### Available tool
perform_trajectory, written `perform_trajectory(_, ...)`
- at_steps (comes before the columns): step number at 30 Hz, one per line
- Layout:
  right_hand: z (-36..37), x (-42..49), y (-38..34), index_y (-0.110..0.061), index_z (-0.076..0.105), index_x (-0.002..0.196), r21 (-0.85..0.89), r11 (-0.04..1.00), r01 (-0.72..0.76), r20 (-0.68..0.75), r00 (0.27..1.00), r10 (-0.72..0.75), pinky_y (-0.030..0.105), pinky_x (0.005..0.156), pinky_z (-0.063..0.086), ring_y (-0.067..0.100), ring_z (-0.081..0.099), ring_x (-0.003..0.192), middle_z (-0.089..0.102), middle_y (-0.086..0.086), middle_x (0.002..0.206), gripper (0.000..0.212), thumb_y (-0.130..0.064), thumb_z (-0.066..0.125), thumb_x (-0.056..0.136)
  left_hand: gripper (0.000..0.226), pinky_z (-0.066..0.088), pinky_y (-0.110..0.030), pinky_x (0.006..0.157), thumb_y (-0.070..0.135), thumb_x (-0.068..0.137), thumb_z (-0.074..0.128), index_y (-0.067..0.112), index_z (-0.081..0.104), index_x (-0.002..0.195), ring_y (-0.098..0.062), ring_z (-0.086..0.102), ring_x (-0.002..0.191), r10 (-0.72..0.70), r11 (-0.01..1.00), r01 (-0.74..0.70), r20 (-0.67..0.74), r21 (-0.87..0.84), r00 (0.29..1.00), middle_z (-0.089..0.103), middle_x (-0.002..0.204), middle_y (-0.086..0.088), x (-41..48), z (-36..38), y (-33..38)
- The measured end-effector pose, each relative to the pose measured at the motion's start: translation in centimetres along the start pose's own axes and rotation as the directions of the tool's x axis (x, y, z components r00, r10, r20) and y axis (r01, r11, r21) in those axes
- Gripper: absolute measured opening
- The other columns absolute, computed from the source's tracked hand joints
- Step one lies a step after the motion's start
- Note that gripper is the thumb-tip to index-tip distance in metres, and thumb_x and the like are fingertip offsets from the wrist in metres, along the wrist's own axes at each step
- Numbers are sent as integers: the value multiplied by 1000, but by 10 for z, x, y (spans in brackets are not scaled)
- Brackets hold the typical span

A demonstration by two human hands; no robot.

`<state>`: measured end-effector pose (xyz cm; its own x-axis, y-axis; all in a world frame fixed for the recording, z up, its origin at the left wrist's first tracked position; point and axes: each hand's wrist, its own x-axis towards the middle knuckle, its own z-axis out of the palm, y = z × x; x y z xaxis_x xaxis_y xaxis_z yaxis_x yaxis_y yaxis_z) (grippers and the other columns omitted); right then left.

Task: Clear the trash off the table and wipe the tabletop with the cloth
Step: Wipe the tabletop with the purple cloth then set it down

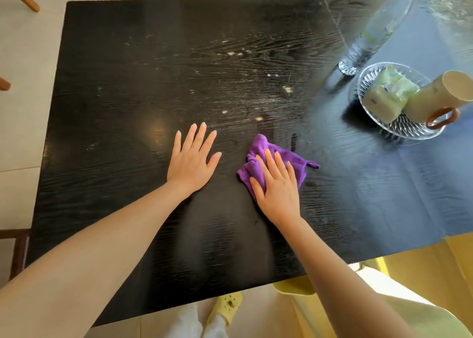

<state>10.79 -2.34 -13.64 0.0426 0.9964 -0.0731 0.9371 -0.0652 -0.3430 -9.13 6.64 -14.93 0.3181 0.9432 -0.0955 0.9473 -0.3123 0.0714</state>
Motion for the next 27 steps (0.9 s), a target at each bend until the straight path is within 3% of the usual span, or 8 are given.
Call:
perform_trajectory(6, 10, -56, -19, -30, 27, 146, -7, 1000, 11, 32, 999, -11, 40, 119, 7, 14, 7, 146, 18, -9, 155, 55, -48, 29, 94, 59, 4, -49, 119, 52, 97, 18, 25, 17, 150, -24, 6, 148, -4, 1000, 4, 9, 4, 1000, 11, 160, -4, 1, 0, 0)
perform_trajectory(10, 7, -70, -33, -27, 45, 138, 166, 986, -8, -25, 1000, 12, 36, 118, 14, 10, 22, 142, 37, -11, 148, 48, -42, 34, 94, 59, 5, -49, 119, 51, 97, 18, 24, 17, 150, -24, 6, 148, -1, 1000, 1, -1, -4, 1000, 11, 160, -5, 1, -1, 0)
perform_trajectory(12, -9, -69, -39, -27, 61, 119, 517, 839, -168, -13, 979, 204, 31, 108, 33, 11, 47, 127, 61, -15, 124, 29, -32, 44, 95, 59, 4, -49, 120, 50, 97, 18, 24, 16, 150, -23, 4, 149, -3, 1000, 3, 1, -10, 1000, 10, 160, -4, -1, -1, -1)
perform_trajectory(14, -32, -63, -37, -26, 64, 87, 783, 498, -374, 113, 871, 477, 29, 84, 45, 16, 61, 97, 69, -8, 90, 18, -27, 49, 95, 59, 3, -49, 120, 50, 97, 17, 24, 15, 150, -22, 2, 149, 2, 1000, -2, 7, -14, 1000, 8, 161, -3, -1, 0, -1)
perform_trajectory(17, -68, -53, -15, -25, 64, 77, 885, 277, -374, 119, 757, 643, 29, 81, 49, 14, 63, 84, 68, 1, 84, 26, -31, 47, 96, 59, 2, -48, 120, 51, 97, 15, 24, 14, 150, -22, 1, 149, 2, 1000, -2, 13, -12, 1000, 7, 161, -3, 0, 0, -1)
perform_trajectory(20, -85, -33, 11, -20, 65, 93, 890, 343, -301, 33, 792, 610, 15, 72, 47, 1, 58, 77, 64, -10, 81, 23, -32, 45, 97, 60, 2, -49, 120, 51, 97, 15, 24, 14, 150, -22, 2, 149, 1, 1000, -1, 7, -9, 1000, 8, 161, -3, 1, 1, -2)
perform_trajectory(25, -70, 20, 31, -24, 54, 71, 695, 652, -302, -24, 898, 440, 8, 58, 38, 3, 50, 64, 55, -12, 65, 27, -32, 47, 96, 59, 2, -48, 120, 51, 97, 16, 25, 15, 150, -22, 3, 149, -3, 1000, 3, -1, -9, 1000, 9, 161, -3, 1, 1, -2)
perform_trajectory(27, -58, 44, 32, -19, 56, 75, 585, 777, -234, -95, 931, 352, 12, 63, 40, 12, 54, 73, 60, -8, 72, 26, -32, 45, 95, 59, 3, -48, 120, 51, 97, 17, 25, 16, 150, -22, 3, 149, -4, 1000, 4, -3, -6, 1000, 9, 161, -3, 1, 2, -2)
